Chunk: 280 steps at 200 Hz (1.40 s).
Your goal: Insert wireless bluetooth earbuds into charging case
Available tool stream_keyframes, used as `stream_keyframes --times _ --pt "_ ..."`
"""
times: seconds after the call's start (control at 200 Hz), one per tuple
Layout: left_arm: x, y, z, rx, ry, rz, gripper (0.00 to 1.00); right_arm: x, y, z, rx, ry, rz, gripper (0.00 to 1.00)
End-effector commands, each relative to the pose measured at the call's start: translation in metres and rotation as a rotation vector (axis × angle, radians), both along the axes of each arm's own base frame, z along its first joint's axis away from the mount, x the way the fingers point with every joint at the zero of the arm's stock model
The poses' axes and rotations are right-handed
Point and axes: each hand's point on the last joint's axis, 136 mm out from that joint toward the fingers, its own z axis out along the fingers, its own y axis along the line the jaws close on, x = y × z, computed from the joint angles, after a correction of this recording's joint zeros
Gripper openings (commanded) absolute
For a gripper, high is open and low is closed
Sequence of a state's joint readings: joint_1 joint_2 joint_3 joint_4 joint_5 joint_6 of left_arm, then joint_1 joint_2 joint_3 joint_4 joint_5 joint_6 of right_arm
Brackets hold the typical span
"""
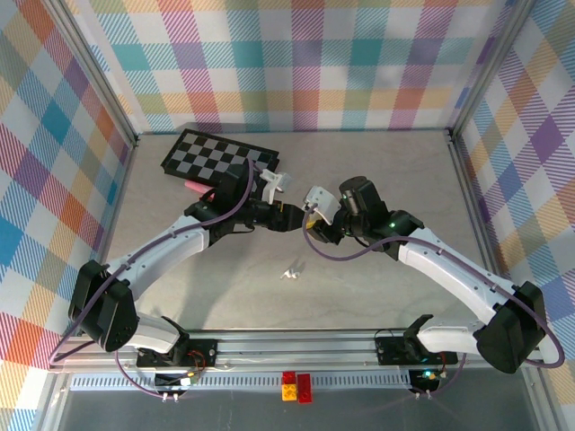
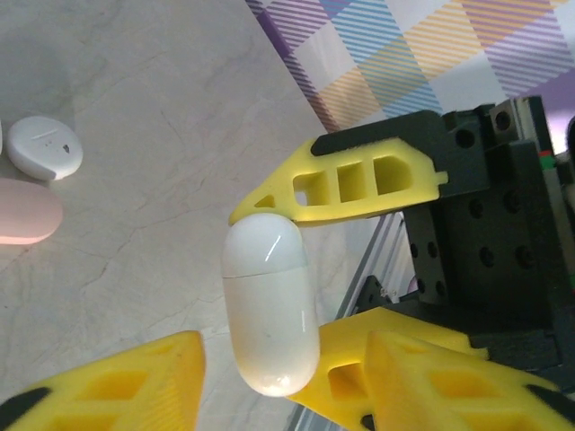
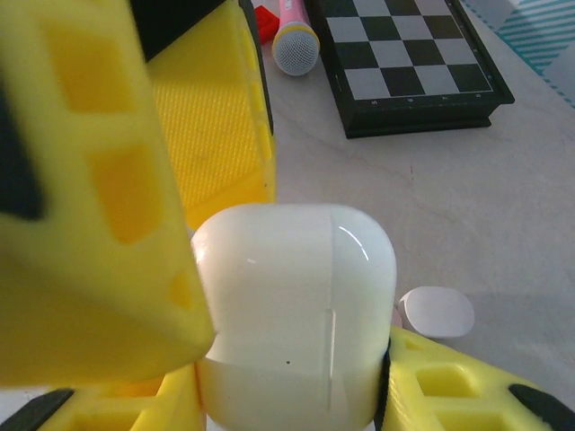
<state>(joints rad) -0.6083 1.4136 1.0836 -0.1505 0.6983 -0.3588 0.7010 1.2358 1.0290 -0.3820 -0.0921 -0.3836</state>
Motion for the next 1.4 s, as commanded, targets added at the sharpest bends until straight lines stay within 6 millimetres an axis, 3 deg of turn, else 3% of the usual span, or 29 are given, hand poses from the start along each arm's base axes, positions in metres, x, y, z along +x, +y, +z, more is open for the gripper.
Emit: stream_keyframes --times 0.0,0.285,0.395,0.51,0.635,0.81,0.975,1.085,1.27,1.395 --pt "-0.003 -0.007 -0.002 -0.017 0.010 -0.028 0.43 -0.003 0.009 0.014 0.042 -0.036 0.044 0.36" --pt "-0.001 -0.009 -0.002 -0.030 -0.008 -0.035 0.34 -0.006 0.012 0.013 0.051 -0.019 0.070 0.37" --pt "-0.001 -0.013 -0.001 -0.047 -0.017 -0.057 0.20 -0.010 0.013 0.011 0.054 -0.001 0.083 0.38" --pt "-0.008 -0.019 0.019 -0.156 -0.113 -0.122 0.20 -0.016 0.013 0.012 0.068 0.021 0.094 0.53" --pt "-0.002 -0.012 0.034 -0.178 -0.250 -0.070 0.10 -0.033 0.012 0.019 0.157 0.075 0.134 0.73" --pt "-0.001 0.000 0.058 -0.221 -0.430 -0.016 0.03 -0.045 0.003 0.055 0.417 0.156 0.167 0.79" --pt "-0.009 0.002 0.080 -0.296 -0.526 -0.039 0.02 -0.040 -0.020 0.097 0.663 0.212 0.113 0.81" --pt "-0.015 -0.001 0.100 -0.377 -0.539 -0.066 0.02 -0.038 -0.029 0.124 0.831 0.295 0.146 0.78" --pt "-0.026 -0.002 0.150 -0.592 -0.563 -0.114 0.02 -0.037 -0.024 0.154 0.944 0.389 0.232 0.71" --pt "-0.027 -0.006 0.155 -0.626 -0.534 -0.143 0.02 -0.033 -0.019 0.172 0.993 0.421 0.280 0.60"
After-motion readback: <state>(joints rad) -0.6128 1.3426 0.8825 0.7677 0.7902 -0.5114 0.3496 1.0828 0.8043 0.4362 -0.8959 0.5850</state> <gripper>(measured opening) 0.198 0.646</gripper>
